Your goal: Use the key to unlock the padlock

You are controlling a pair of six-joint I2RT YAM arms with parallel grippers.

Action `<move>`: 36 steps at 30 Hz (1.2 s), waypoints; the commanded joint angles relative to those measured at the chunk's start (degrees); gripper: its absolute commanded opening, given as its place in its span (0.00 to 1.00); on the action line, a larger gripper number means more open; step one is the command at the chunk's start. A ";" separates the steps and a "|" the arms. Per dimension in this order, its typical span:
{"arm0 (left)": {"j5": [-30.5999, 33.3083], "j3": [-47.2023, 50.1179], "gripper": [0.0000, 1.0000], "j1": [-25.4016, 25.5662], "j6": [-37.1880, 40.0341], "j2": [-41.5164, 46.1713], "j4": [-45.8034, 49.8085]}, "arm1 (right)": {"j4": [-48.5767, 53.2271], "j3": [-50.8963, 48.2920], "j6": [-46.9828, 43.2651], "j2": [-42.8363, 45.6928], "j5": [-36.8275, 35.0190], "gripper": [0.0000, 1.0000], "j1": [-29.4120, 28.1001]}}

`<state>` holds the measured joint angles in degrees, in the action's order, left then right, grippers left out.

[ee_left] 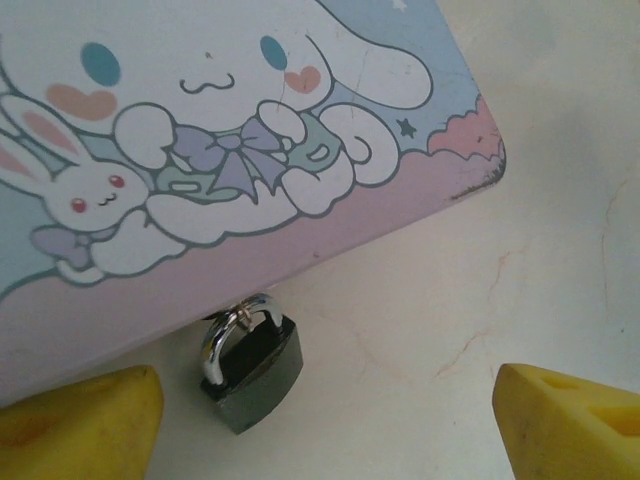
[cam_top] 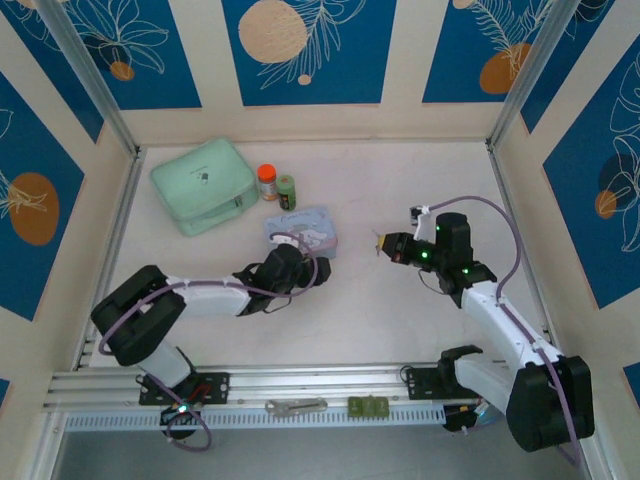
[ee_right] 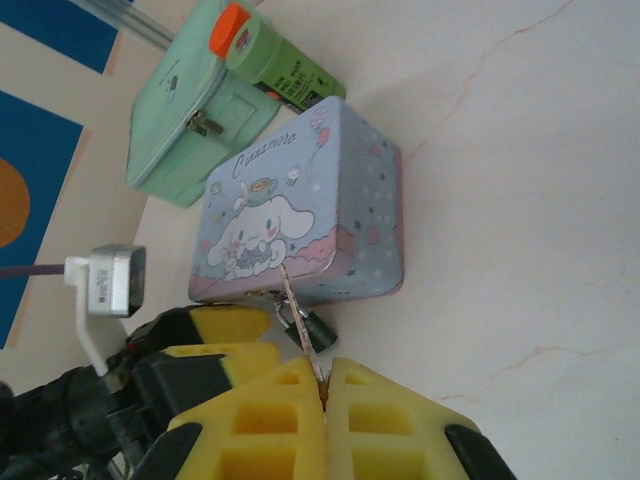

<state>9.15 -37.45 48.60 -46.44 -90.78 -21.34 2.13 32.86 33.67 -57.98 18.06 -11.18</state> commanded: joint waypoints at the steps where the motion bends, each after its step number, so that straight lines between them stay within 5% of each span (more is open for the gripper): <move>1: 1.31 0.35 0.82 -0.08 -0.57 -2.70 -5.74 | -2.12 -0.58 1.22 -1.03 0.08 0.00 -0.84; 7: 5.31 0.16 0.78 0.02 -1.78 -5.92 -6.52 | -2.46 -0.29 1.20 -1.10 0.22 0.00 -1.43; 19: 6.03 -2.46 0.53 0.44 -3.03 -15.36 -11.33 | -3.54 -0.70 1.66 -1.27 0.31 0.00 -1.83; 29: 3.24 -1.62 0.02 0.28 -4.07 -15.39 -14.71 | -4.89 -1.93 2.82 -3.34 1.64 0.00 -3.07; 36: -2.87 -0.87 0.00 -0.81 -7.46 -9.94 -13.93 | -8.00 -4.37 5.20 -5.70 2.67 0.00 -5.27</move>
<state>11.22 -38.81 48.58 -51.48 -103.92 -35.40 -3.60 29.91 37.30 -63.16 19.07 -15.49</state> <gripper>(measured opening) 0.118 0.055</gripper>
